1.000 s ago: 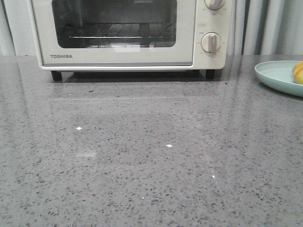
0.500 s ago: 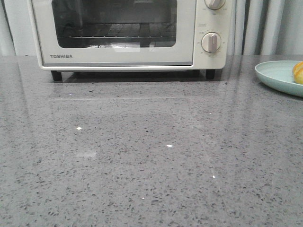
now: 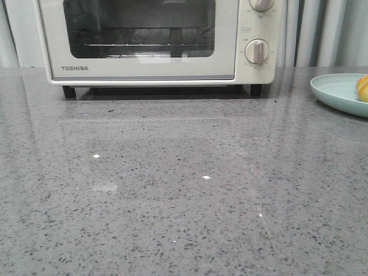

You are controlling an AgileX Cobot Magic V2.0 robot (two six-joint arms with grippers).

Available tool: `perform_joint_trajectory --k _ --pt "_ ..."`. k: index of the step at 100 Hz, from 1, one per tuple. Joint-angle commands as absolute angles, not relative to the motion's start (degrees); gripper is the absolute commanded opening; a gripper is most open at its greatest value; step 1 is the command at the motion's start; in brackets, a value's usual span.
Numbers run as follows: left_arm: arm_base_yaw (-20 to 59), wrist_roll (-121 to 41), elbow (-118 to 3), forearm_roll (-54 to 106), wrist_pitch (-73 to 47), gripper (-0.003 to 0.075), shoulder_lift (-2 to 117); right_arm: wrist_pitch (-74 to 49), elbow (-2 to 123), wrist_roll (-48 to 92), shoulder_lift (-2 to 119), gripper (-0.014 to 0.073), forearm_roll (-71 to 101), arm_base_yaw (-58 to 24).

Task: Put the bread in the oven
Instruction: 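Move the left gripper up to the toaster oven door handle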

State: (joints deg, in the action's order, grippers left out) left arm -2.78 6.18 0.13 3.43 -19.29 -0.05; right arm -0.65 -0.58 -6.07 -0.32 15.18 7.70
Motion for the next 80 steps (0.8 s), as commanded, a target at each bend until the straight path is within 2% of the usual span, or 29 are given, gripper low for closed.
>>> perform_joint_trajectory --k 1,9,21,28,49,80 --pt "-3.06 5.90 1.31 2.06 -15.25 -0.0021 -1.68 3.20 -2.07 -6.21 -0.27 -0.0048 16.62 7.70" --pt "-3.06 6.79 1.31 5.64 -11.33 -0.0021 -1.68 4.08 -2.07 -6.21 0.90 -0.0048 17.26 7.70" --pt "-3.06 8.69 1.31 32.80 -6.16 -0.0021 -1.68 6.23 -1.96 -6.21 2.24 -0.0048 19.27 7.70" --pt "-3.06 8.69 1.31 40.47 -5.01 -0.0021 -1.68 6.94 -1.96 -6.21 2.80 -0.0048 19.27 7.70" --pt "-3.06 8.69 1.19 44.52 -0.78 -0.0021 -1.68 6.97 -1.12 -6.21 3.11 -0.0048 19.27 7.70" --pt "-1.86 6.50 -1.78 48.24 -3.08 -0.0022 -1.57 4.16 2.77 -6.21 3.38 -0.0048 17.45 7.24"
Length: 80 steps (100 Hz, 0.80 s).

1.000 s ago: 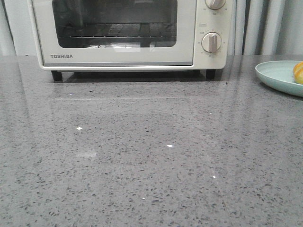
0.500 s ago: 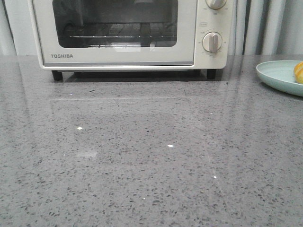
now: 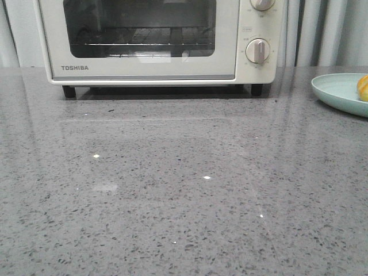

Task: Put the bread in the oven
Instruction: 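Move the left gripper up to the toaster oven door handle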

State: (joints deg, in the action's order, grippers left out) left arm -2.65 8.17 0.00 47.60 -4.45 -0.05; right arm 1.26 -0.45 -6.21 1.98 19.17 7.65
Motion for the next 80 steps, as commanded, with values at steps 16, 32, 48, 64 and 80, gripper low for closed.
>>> perform_joint_trajectory --k 16,32,48,64,80 --pt "0.22 -6.98 -10.22 44.90 -11.04 -0.0022 1.82 -3.00 9.95 -6.21 6.92 -0.0048 8.46 3.96" --pt "1.48 -19.70 -20.56 44.71 -16.26 -0.0022 12.01 -10.51 18.95 -6.21 16.73 -0.0048 0.44 -1.25" --pt "1.58 -26.34 -30.27 44.82 -20.45 -0.0021 25.45 -11.86 26.00 -6.21 27.05 -0.0048 -0.48 -5.54" --pt "5.00 -32.17 -38.82 45.97 -21.24 -0.0021 36.39 -11.51 29.68 -6.21 34.35 -0.0048 -0.48 -8.21" --pt "12.54 -37.89 -47.21 45.97 -20.44 -0.0022 45.52 -9.30 30.61 -6.21 37.38 -0.0048 -0.48 -8.75"
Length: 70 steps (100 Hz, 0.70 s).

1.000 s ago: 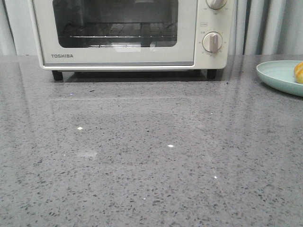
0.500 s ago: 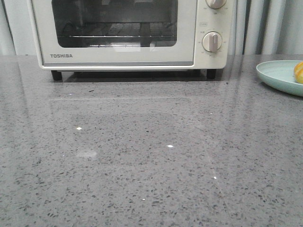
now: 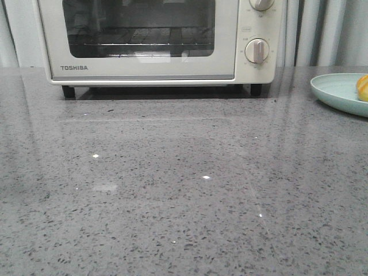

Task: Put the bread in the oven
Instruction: 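Move the left gripper up to the toaster oven door handle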

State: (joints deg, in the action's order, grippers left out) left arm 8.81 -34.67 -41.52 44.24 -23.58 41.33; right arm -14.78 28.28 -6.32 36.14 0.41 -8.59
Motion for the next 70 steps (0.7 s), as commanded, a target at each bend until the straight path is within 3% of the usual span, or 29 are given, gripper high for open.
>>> perform_joint_trajectory --k 1,33,70 --pt "13.30 -38.03 -47.98 45.97 -20.44 -0.0022 46.40 -9.27 30.61 -6.21 37.51 -0.0048 -0.48 -8.75" --pt "26.39 -39.99 -63.78 45.97 -12.36 -0.0021 66.05 -8.44 30.61 -6.21 37.62 -0.0048 -2.11 -8.75" --pt "28.53 -41.16 -76.16 45.97 -11.89 -0.0022 81.56 -8.55 30.61 -6.21 37.62 -0.0048 -2.81 -8.75"
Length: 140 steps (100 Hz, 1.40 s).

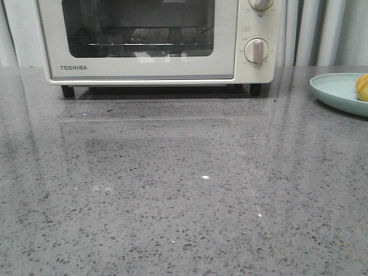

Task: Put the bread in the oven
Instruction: 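Move the left gripper up to the toaster oven door handle, then pull the oven door handle down with the left gripper to open it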

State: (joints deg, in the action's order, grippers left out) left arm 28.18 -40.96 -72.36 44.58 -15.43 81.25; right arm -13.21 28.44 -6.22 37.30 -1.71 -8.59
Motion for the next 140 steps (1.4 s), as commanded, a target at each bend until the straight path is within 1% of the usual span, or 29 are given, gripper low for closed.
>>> perform_joint_trajectory --k 1,15,45,68,131,140 --pt "28.53 -41.16 -76.52 45.97 -11.89 -0.0022 81.93 -8.55 30.61 -6.21 37.62 -0.0048 -2.77 -8.75" --pt "28.53 -41.22 -79.27 45.86 -11.64 -0.0022 85.06 -8.55 30.61 -6.21 37.62 -0.0048 -3.89 -8.75" --pt "28.26 -41.22 -79.27 44.42 -10.40 -0.0022 87.65 -8.55 30.61 -6.21 37.62 -0.0048 -4.95 -8.75" --pt "28.26 -40.82 -79.27 44.67 -4.05 -0.0022 88.31 -8.55 30.61 -6.21 37.62 -0.0048 -4.95 -8.75" --pt "28.26 -40.82 -74.16 42.47 -4.16 -0.0022 88.39 -8.84 30.61 -6.21 37.62 -0.0048 -4.95 -8.75" --pt "28.26 -40.82 -74.18 42.34 -5.73 -0.0022 88.39 -8.98 30.61 -6.21 37.62 -0.0048 -4.95 -8.75"
